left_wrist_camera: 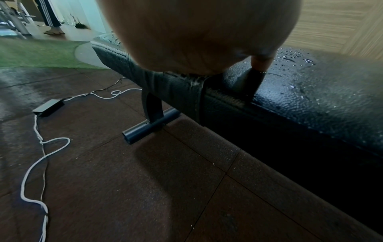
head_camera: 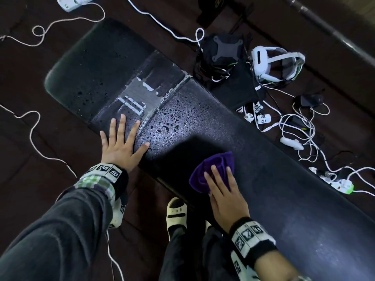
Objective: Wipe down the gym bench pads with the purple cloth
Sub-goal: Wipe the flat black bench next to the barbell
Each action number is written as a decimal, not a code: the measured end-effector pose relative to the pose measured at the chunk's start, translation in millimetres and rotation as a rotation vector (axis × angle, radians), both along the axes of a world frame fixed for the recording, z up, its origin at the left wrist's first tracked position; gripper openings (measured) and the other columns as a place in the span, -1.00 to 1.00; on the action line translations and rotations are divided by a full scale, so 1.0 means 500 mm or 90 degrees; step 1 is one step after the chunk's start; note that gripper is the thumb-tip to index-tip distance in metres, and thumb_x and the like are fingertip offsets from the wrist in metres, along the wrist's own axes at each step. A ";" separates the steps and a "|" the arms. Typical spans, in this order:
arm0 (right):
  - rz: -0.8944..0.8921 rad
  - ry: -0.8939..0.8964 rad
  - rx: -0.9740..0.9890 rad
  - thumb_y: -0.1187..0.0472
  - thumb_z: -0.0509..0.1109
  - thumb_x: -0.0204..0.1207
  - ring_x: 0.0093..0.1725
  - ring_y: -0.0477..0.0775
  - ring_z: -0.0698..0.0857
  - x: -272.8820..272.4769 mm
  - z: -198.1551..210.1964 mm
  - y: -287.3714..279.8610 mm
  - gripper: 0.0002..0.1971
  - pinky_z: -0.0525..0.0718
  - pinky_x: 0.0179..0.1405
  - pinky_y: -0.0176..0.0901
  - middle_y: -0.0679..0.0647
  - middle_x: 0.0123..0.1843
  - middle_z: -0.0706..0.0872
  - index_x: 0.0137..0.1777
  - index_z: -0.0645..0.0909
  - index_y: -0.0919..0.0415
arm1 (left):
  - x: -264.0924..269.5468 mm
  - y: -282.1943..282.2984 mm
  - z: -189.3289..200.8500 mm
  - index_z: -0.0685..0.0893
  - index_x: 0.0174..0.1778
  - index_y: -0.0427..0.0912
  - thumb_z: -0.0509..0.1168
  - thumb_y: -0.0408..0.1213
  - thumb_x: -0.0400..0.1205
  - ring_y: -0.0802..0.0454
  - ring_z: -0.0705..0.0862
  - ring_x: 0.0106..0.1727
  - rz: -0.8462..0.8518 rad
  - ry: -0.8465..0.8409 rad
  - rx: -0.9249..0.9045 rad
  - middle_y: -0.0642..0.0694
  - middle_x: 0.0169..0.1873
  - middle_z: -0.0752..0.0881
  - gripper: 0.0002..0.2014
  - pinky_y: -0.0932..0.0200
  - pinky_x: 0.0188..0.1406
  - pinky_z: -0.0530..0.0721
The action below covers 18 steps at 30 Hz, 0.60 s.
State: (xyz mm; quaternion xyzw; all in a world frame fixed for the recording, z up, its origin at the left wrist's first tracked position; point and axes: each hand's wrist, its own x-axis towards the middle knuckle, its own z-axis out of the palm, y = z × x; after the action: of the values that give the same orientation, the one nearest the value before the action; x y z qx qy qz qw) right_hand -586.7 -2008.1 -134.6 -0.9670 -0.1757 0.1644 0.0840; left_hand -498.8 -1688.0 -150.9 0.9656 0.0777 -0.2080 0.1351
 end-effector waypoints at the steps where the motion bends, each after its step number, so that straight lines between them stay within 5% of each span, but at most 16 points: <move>1: -0.033 -0.010 0.016 0.13 0.08 0.45 0.60 0.34 0.06 0.026 0.008 0.013 -0.35 0.16 0.57 0.16 0.08 0.65 0.16 0.61 0.16 0.01 | -0.002 -0.001 0.000 -0.18 0.64 0.28 -0.27 0.47 0.44 0.05 -0.40 0.65 0.003 -0.025 0.002 0.13 0.64 -0.35 -0.18 -0.24 0.58 -0.35; 4: -0.058 0.000 -0.001 0.09 0.07 0.34 0.59 0.36 0.02 0.105 0.014 0.035 -0.26 0.20 0.50 0.24 0.10 0.67 0.08 0.61 0.11 -0.06 | 0.005 -0.003 0.010 0.26 0.62 0.18 -0.08 0.34 0.52 -0.14 -0.02 0.68 0.026 -0.119 -0.007 -0.09 0.68 0.10 -0.28 -0.33 0.60 -0.15; 6: -0.053 0.011 -0.007 0.07 0.06 0.35 0.59 0.41 -0.03 0.124 0.011 0.038 -0.25 0.25 0.50 0.33 0.05 0.67 0.03 0.62 0.06 -0.10 | 0.026 -0.001 0.013 0.40 0.57 0.10 -0.02 0.26 0.55 -0.20 0.10 0.66 0.040 -0.156 0.007 -0.17 0.64 0.21 -0.34 -0.37 0.60 -0.08; 12: -0.006 -0.010 0.023 -0.18 -0.10 0.65 0.62 0.35 -0.01 0.095 0.004 0.022 -0.49 0.61 0.24 0.23 -0.03 0.67 0.10 0.60 0.08 -0.19 | 0.082 -0.004 0.010 -0.06 0.67 0.25 0.00 0.22 0.69 -0.01 -0.34 0.68 0.078 -0.046 0.035 -0.03 0.68 -0.28 -0.36 -0.26 0.56 -0.38; 18: 0.130 -0.096 0.060 -0.02 0.07 0.64 0.56 0.43 0.14 0.182 -0.013 0.075 -0.55 0.52 0.31 0.30 0.06 0.62 0.28 0.53 0.35 -0.13 | 0.089 0.000 0.011 -0.23 0.59 0.40 -0.04 0.27 0.66 0.10 -0.43 0.64 0.107 0.005 -0.004 0.08 0.65 -0.38 -0.36 -0.23 0.54 -0.45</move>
State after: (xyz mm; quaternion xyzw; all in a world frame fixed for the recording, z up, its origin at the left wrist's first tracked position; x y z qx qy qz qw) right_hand -495.8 -1970.8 -141.2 -0.9488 -0.2862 0.0903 0.0988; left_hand -454.5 -1688.2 -145.4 0.9543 0.1584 -0.2002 0.1551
